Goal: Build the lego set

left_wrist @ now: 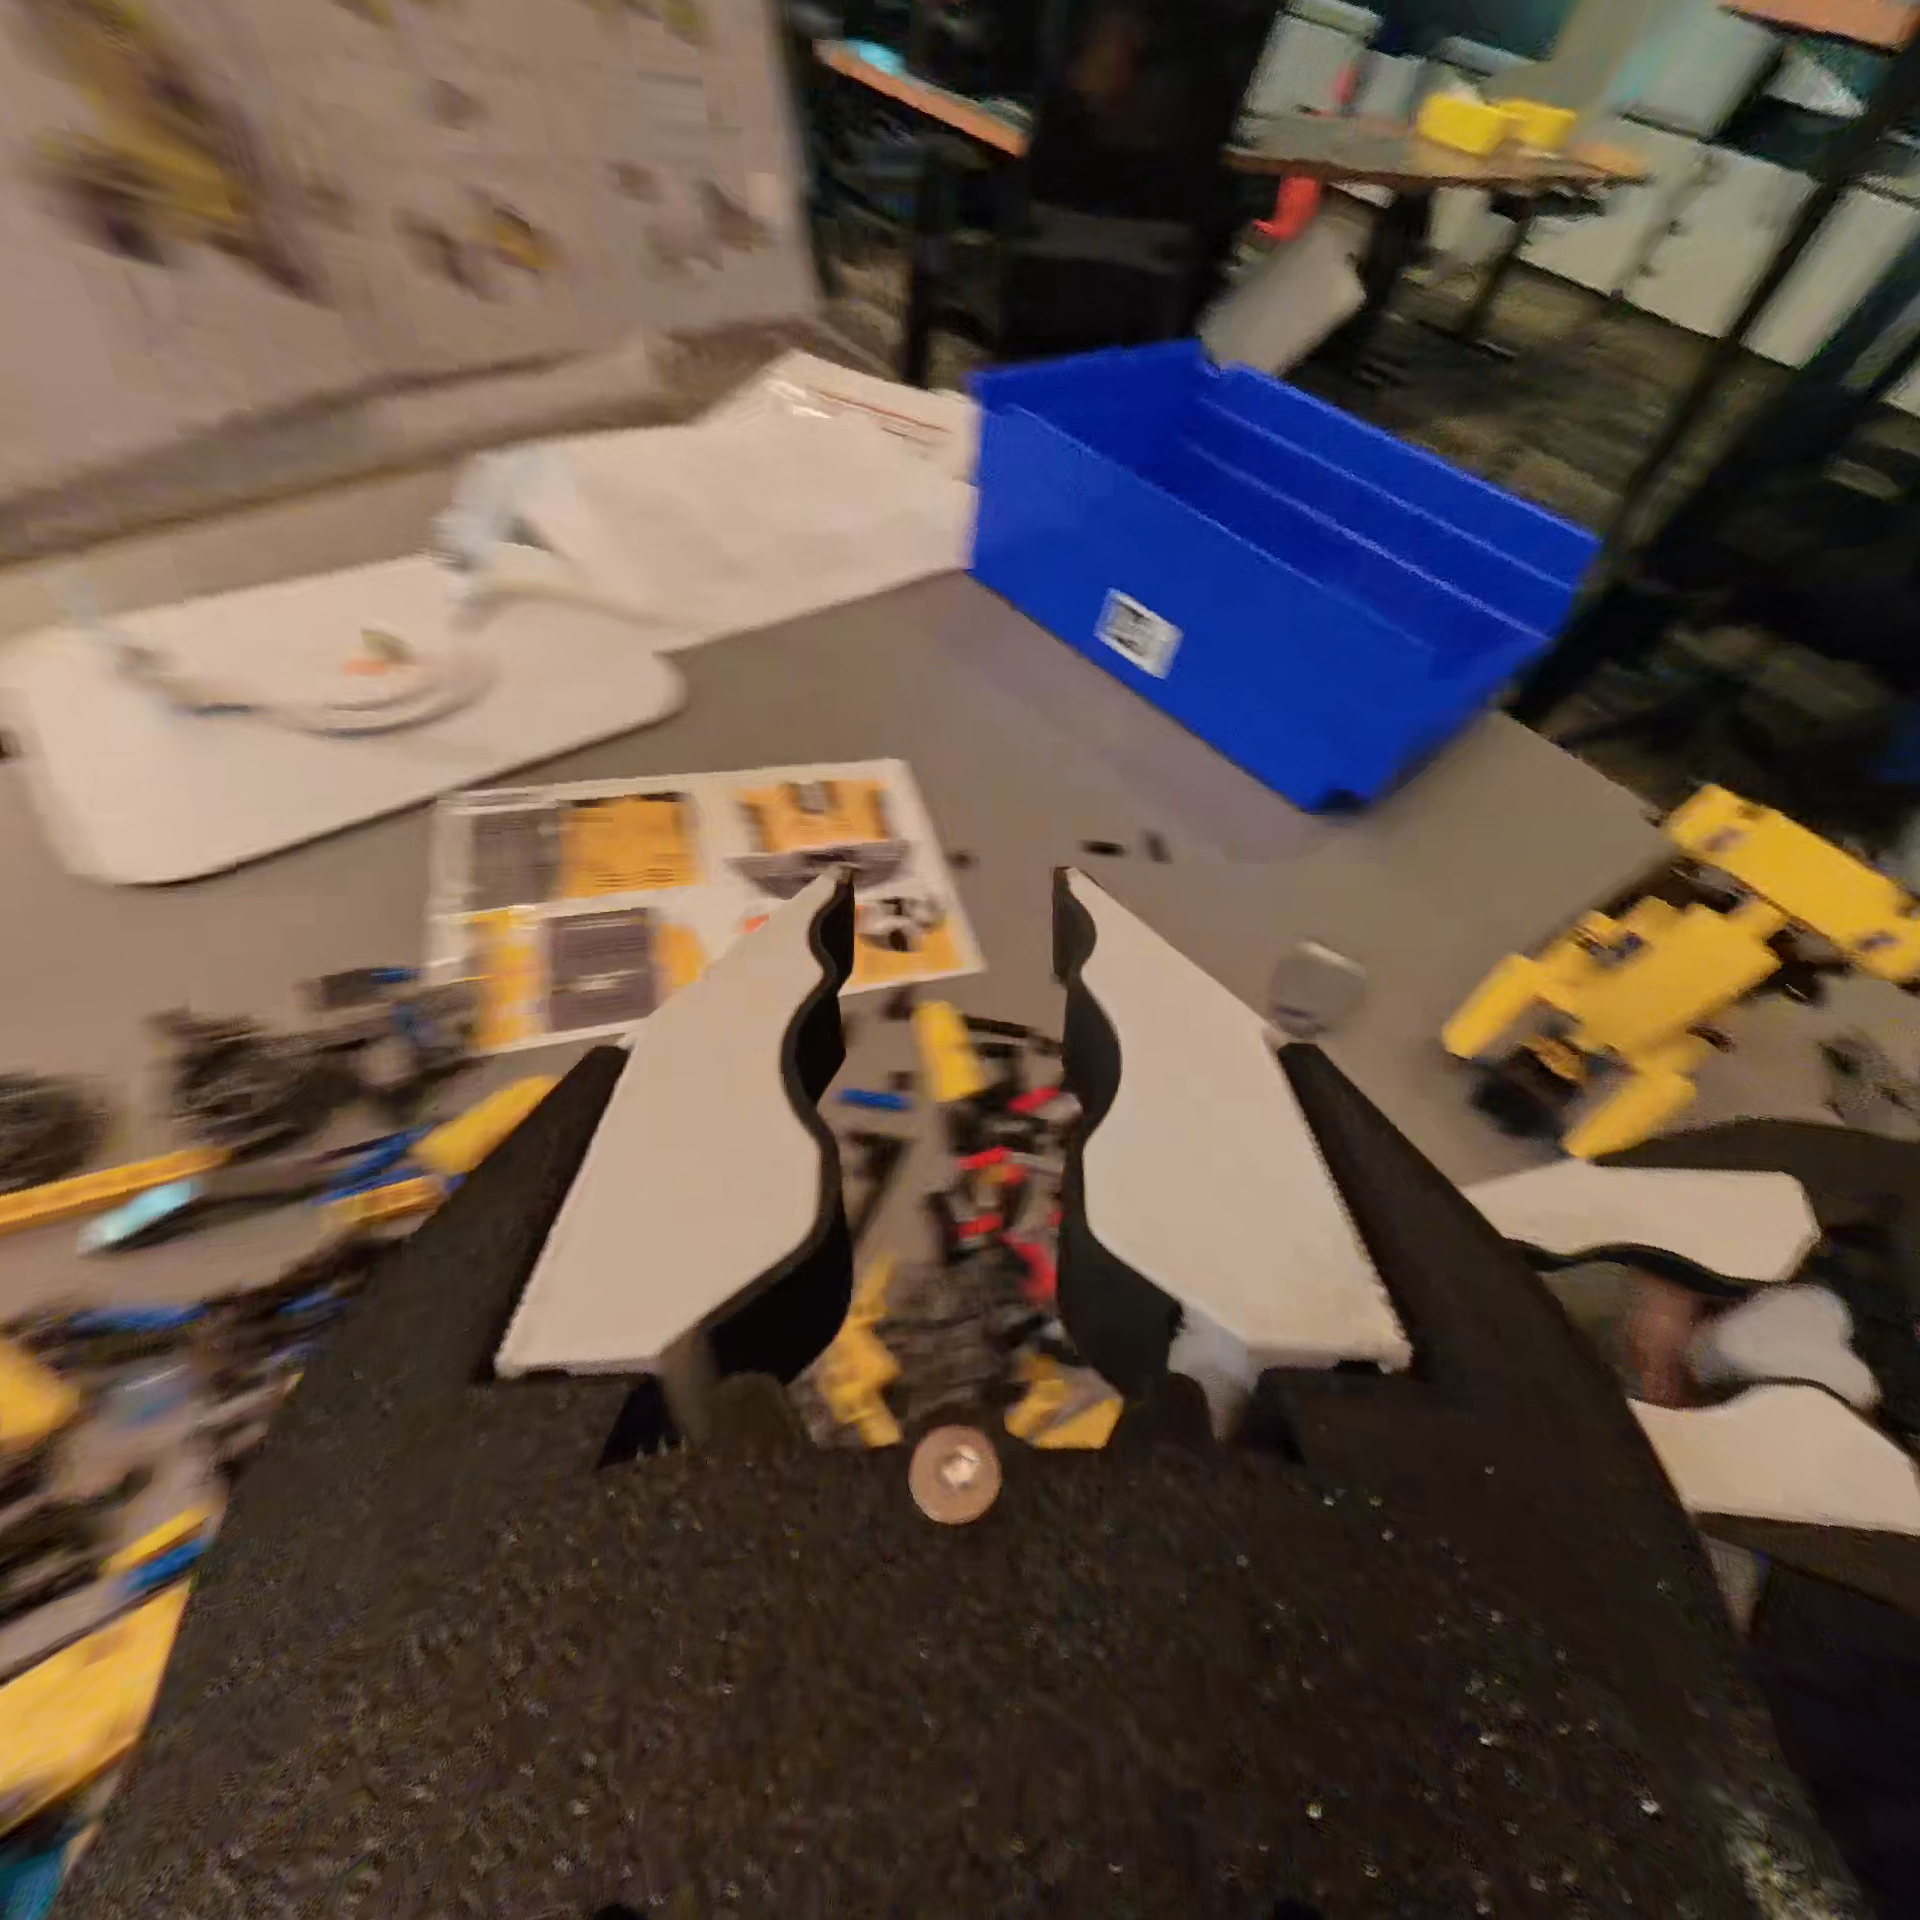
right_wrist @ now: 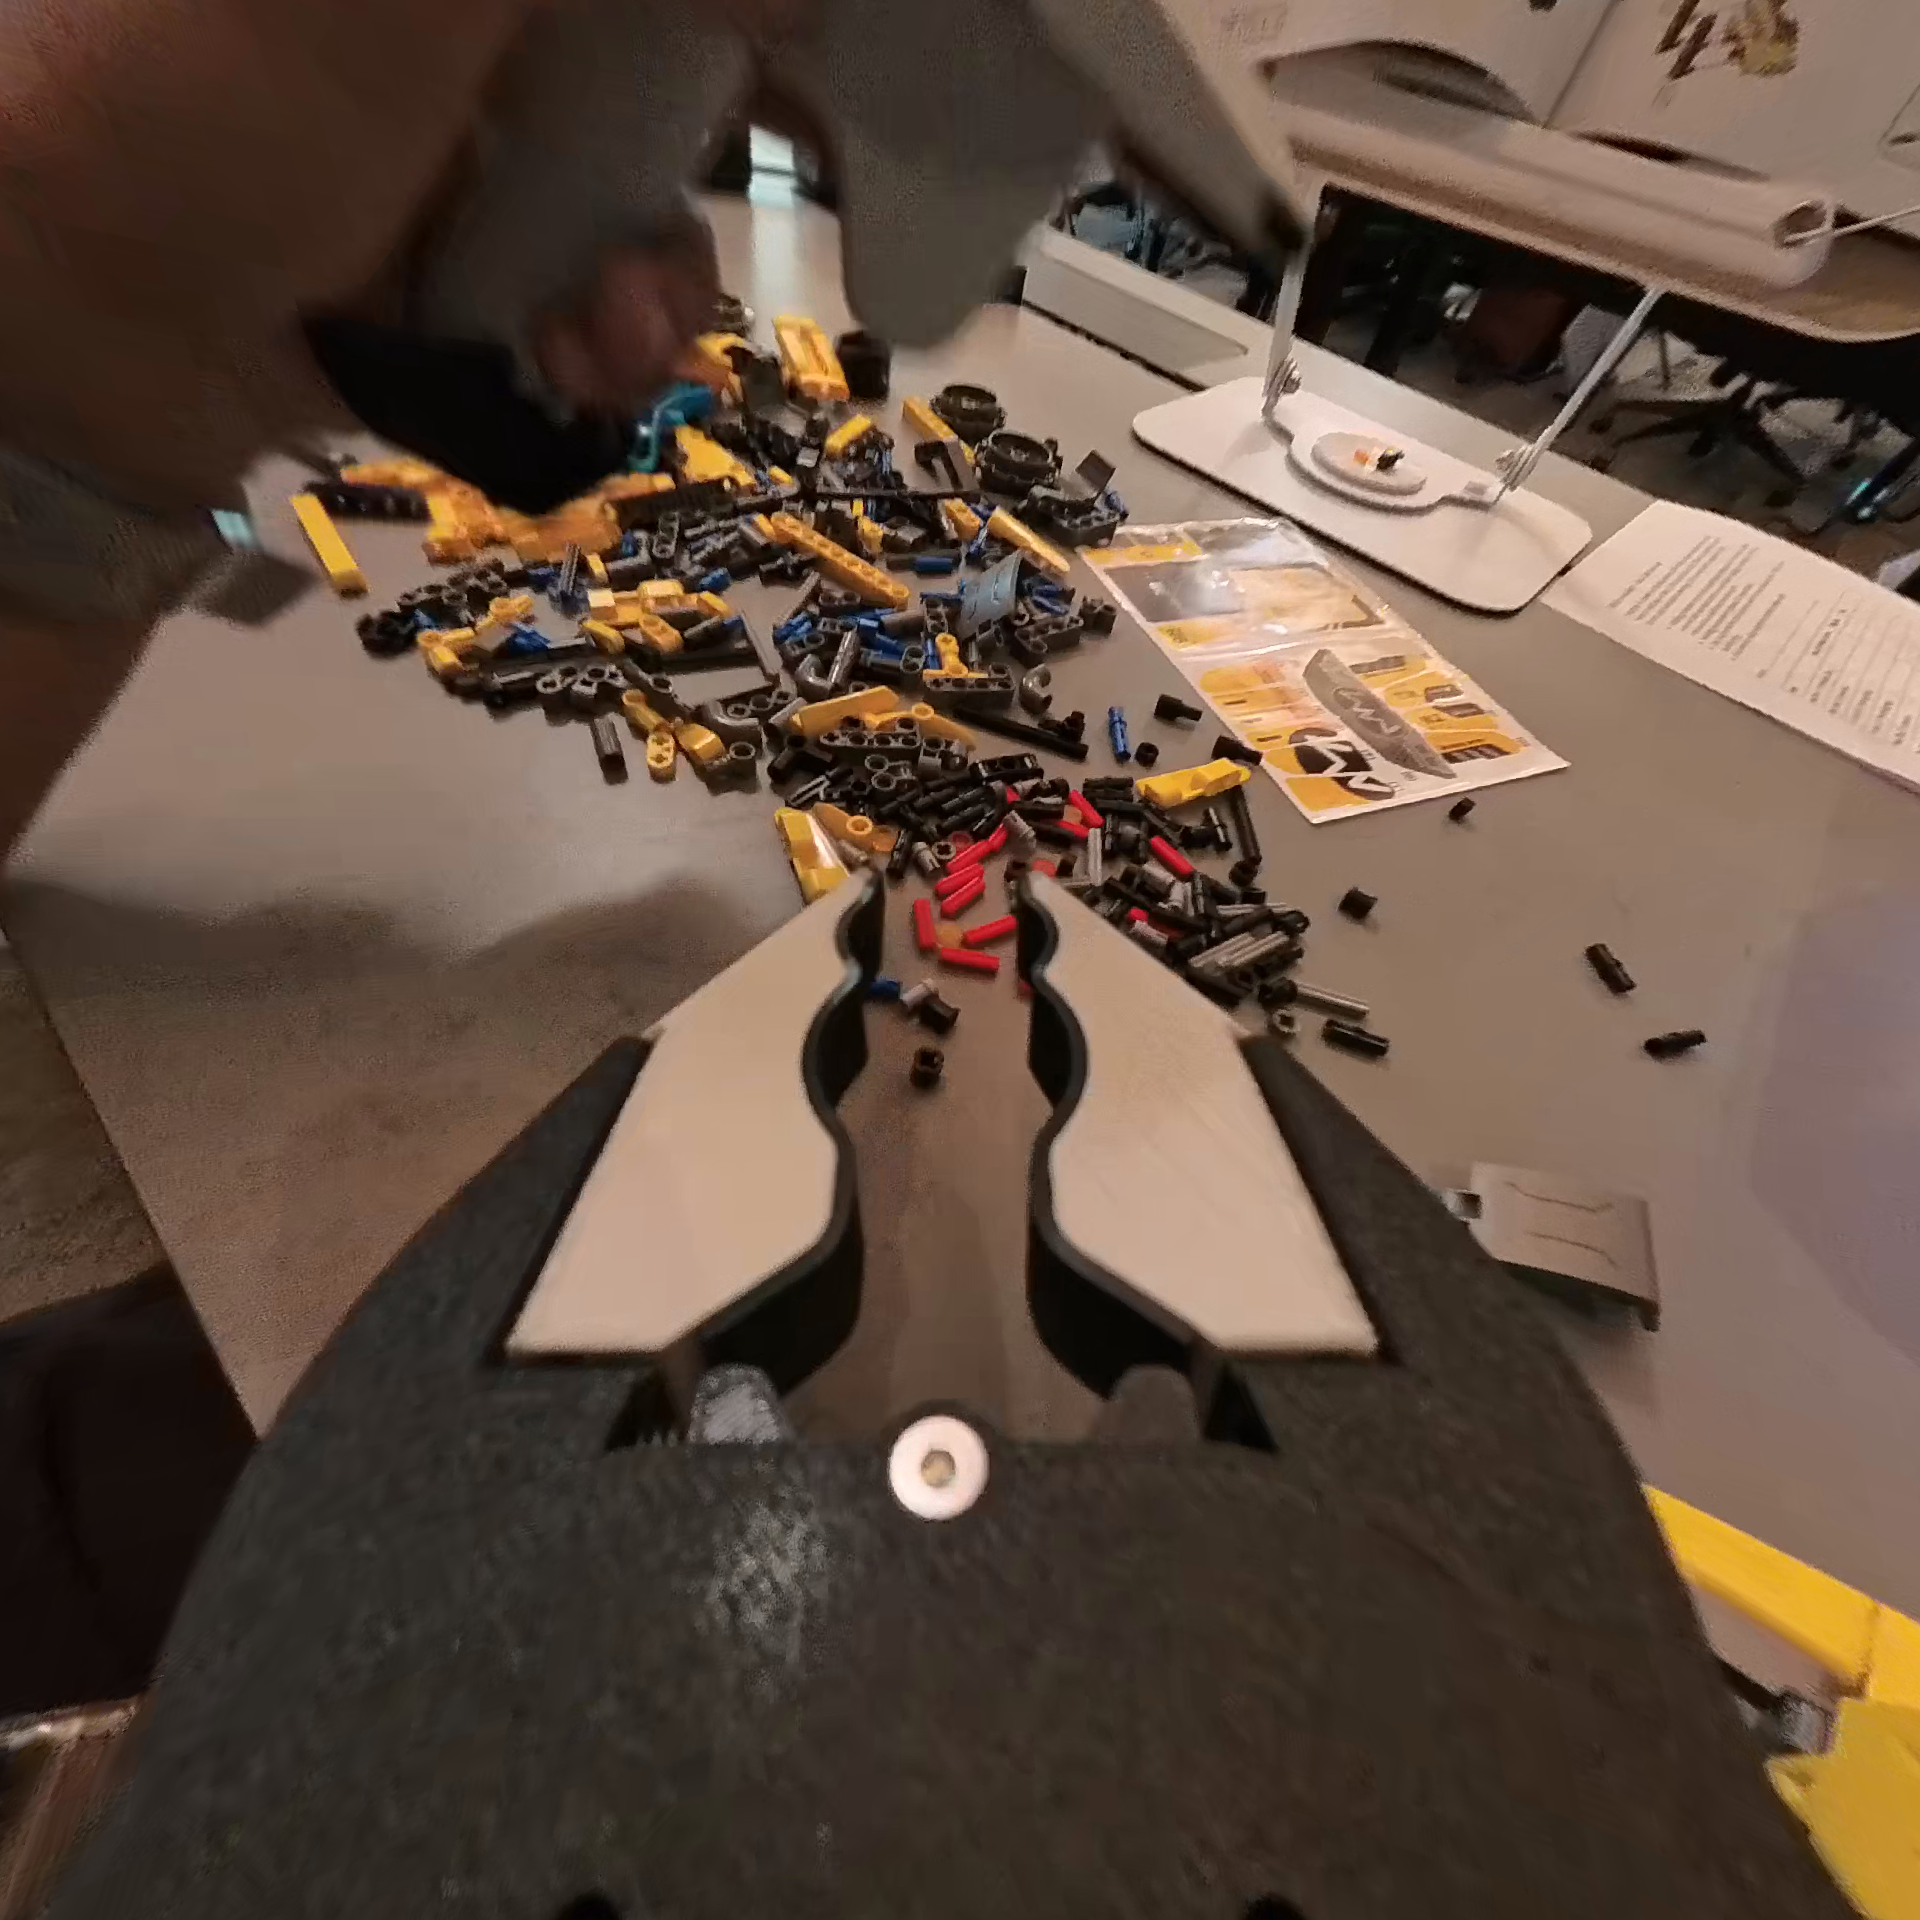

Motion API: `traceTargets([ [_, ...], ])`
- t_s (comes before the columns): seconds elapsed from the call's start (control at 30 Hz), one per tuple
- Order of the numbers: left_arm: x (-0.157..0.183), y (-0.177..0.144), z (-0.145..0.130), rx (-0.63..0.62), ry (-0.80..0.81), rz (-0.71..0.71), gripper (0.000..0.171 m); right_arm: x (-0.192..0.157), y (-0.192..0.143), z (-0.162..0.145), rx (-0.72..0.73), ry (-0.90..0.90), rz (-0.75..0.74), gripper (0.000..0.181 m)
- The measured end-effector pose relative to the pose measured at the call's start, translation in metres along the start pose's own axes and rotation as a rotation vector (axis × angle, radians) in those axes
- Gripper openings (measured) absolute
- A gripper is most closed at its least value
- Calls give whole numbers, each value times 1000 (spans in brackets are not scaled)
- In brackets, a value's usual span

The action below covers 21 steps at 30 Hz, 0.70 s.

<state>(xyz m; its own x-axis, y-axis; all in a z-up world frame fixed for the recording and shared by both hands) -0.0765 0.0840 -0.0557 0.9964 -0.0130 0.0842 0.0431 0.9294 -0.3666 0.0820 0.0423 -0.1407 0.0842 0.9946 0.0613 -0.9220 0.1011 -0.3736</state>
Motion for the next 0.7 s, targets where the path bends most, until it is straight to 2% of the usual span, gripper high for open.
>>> traceTargets([
  [0.03,19,9,-8,-34,22,-42,36,0,-2,1,20,3,-2,23],
  [0.1,38,26,-28,-95,55,-40,36,1,-6,3,52,15,-2,21],
  [0.17,47,38,-44,-152,122,-37,35,3,-8,3,69,34,5,21],
  [0.23,43,41,-57,-195,188,0,35,3,-10,3,74,47,14,21],
  [0.3,25,41,-63,-218,219,55,34,2,-9,2,71,52,32,22],
  [0.4,-20,31,-58,-249,178,145,34,3,-6,1,49,67,45,22],
  [0.47,-52,17,-50,-199,105,192,34,2,-6,1,48,66,43,23],
  [0.57,-86,-2,-45,-114,-43,168,34,0,-7,1,49,42,32,23],
  [0.7,-108,-10,-44,-45,-199,125,34,-4,-4,1,24,6,34,23],
])
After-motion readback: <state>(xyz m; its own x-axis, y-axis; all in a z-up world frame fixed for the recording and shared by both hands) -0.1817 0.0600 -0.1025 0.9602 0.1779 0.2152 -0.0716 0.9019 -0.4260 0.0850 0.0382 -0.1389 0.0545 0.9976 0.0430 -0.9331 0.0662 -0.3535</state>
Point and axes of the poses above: each gripper's, where its closed fingertips meet, y out along the fingers, z out of its top, x = y × z across the jaws, the point moved 6 cm from there along -y, back along the fingers, and after that the axes turned 13 degrees about z, right-handed, at the moved point
